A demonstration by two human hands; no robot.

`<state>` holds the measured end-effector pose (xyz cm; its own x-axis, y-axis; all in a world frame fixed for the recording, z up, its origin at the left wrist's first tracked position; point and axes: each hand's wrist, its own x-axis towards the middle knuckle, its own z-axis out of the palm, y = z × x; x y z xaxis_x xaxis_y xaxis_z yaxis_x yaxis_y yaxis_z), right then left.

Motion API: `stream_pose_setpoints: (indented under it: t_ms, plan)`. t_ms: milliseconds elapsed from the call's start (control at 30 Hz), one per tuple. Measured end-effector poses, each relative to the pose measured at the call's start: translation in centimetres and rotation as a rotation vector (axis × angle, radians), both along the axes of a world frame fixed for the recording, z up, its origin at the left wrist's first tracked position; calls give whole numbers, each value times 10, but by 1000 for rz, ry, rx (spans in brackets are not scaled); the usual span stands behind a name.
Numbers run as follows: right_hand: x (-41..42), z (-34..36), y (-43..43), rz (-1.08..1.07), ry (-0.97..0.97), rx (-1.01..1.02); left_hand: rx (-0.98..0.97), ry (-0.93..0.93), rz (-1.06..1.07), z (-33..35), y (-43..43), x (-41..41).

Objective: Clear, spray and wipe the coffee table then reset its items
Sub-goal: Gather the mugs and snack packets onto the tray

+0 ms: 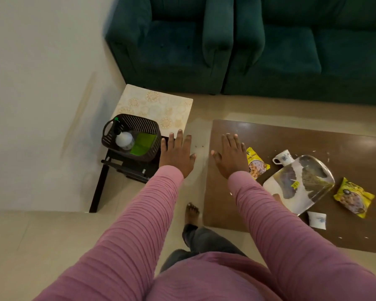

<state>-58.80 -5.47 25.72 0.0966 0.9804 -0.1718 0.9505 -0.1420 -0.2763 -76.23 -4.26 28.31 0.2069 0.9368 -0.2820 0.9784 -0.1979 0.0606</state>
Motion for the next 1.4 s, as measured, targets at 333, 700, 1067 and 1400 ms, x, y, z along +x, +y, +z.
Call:
stream_pose_setpoints:
  t_ms: [333, 700, 1067, 1400]
  plan:
    - [81, 6, -117, 40, 4, -13, -52, -37, 41, 1, -113, 81]
    - [233, 19, -178, -77, -30, -10, -60, -56, -15, 1, -162, 225]
    - [424, -3, -200, -56, -26, -90, -136, -74, 57, -25, -185, 407]
    - [463, -23, -174, 24, 8, -161, -271, -19, 188, -55, -182, 432]
